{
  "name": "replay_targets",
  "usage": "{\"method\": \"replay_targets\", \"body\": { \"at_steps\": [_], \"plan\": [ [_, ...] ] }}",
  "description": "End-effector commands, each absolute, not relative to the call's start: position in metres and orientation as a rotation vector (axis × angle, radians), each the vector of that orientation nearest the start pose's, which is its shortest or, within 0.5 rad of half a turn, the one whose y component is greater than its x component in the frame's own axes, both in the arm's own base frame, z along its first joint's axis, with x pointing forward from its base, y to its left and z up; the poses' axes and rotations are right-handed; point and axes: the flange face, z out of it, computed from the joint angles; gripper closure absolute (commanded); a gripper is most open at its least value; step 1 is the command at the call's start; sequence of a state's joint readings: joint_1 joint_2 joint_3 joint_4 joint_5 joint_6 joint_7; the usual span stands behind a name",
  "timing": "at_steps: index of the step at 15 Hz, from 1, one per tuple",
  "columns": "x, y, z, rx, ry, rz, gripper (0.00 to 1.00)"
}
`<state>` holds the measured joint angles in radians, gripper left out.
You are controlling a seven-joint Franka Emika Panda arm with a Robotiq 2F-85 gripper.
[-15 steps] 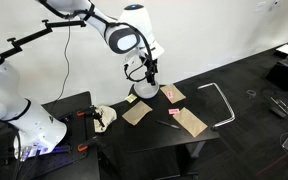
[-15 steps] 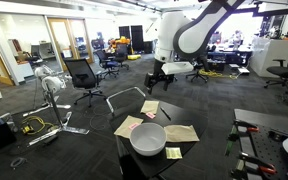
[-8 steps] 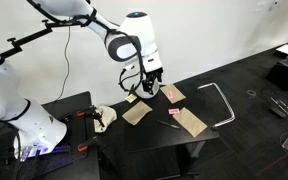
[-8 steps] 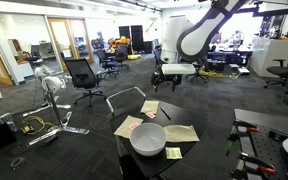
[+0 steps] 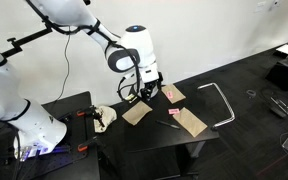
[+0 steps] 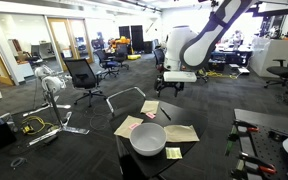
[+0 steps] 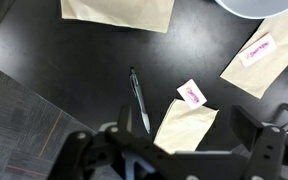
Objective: Slide the bowl to the left and then put the pen inside the bowl
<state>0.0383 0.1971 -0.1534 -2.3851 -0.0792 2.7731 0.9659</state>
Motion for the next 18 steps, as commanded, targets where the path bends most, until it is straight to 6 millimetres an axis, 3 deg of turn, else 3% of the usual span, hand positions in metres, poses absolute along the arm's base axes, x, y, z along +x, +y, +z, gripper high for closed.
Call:
{"method": "replay_targets", "body": {
  "at_steps": [1, 7, 14, 18],
  "plan": [
    [0.519, -0.061, 0.253, -2.723, 1.498, -0.312, 0.0],
    [0.517, -0.066, 0.245, -2.725, 1.512, -0.302, 0.0],
    [0.53, -0.104, 0.241, -2.733, 1.582, -0.281, 0.0],
    [0.534, -0.118, 0.232, -2.781, 1.482, -0.226, 0.0]
  ]
}}
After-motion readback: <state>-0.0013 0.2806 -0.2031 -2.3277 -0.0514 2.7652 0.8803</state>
